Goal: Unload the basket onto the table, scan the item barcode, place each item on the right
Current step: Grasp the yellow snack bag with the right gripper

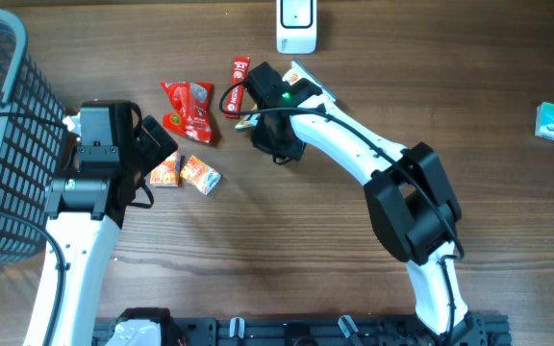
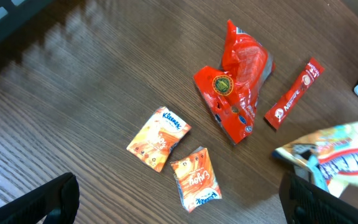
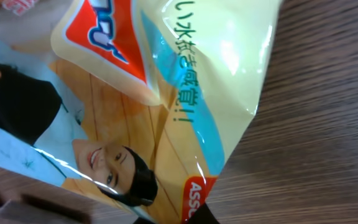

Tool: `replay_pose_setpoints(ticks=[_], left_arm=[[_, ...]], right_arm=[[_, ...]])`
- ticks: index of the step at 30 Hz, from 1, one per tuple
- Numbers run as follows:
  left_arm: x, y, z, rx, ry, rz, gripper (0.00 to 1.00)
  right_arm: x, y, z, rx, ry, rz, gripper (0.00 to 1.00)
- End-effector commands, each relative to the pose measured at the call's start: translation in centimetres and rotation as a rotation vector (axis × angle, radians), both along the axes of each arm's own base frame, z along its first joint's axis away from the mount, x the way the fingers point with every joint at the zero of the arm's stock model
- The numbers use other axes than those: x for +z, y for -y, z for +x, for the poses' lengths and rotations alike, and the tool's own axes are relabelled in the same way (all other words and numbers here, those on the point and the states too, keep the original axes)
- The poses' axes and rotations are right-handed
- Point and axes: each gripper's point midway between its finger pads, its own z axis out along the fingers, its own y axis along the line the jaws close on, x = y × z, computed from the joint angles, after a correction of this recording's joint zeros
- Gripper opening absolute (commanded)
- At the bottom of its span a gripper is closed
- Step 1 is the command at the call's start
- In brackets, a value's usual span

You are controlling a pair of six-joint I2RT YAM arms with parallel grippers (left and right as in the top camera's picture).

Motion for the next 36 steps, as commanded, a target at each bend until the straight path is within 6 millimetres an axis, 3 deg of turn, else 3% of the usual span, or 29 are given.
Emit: replay_pose_setpoints(ticks=[1, 5, 12, 14, 17, 18, 19, 20, 24, 27, 31, 33, 36], left_arm=[[0.2, -0.3, 0.0, -0.003, 0.000, 0.025, 1.00], [0.2, -0.3, 0.0, -0.003, 0.000, 0.025, 1.00], [0.2, -0.3, 0.0, -0.003, 0.001, 0.025, 1.00], [0.3, -0.3, 0.0, -0.002, 0.002, 0.025, 1.00], [0.3, -0.3, 0.1, -0.002, 0.004, 0.025, 1.00], [0.3, -0.3, 0.1, -0.002, 0.004, 0.025, 1.00], [0.3, -0.3, 0.1, -0.002, 0.005, 0.025, 1.00], [0.3, -0.3, 0.1, -0.002, 0.004, 0.025, 1.00], [0.3, -0.3, 0.1, -0.003, 0.007, 0.025, 1.00], [0.4, -0.3, 0.2, -0.003, 0.012, 0.024, 1.00], [0.5, -0.3, 0.3, -0.003, 0.016, 0.024, 1.00], [0.4, -0.3, 0.3, -0.003, 0.015, 0.024, 1.00], [0.4, -0.3, 0.3, -0.003, 0.015, 0.024, 1.00]], right_arm=[[-1.2, 1.5, -0.1, 0.026, -0.001, -0.085, 0.04], [-1.2, 3.5, -1.4, 0.051, -0.043, -0.176, 0.04], [3.1, 11.2, -6.1, 0.148, -0.170, -0.507, 0.04], [4.3, 12.1, -6.6, 0.183, -0.176, -0.541, 0.04], [5.5, 11.8, -6.8, 0.314, -0.170, -0.505, 0.07], [5.8, 11.6, -6.8, 0.358, -0.169, -0.492, 0.23], [6.0, 11.6, -6.9, 0.408, -0.170, -0.484, 0.70], [6.1, 11.5, -7.0, 0.452, -0.173, -0.480, 0.98], [6.1, 11.3, -7.7, 0.545, -0.206, -0.453, 1.00], [5.9, 10.8, -7.0, 0.524, -0.170, -0.435, 0.99], [5.5, 9.9, -3.4, 0.252, -0.039, -0.368, 0.98], [5.5, 10.3, -1.6, 0.068, 0.001, -0.324, 0.89], [5.3, 10.9, 0.3, -0.021, 0.041, -0.293, 0.88]])
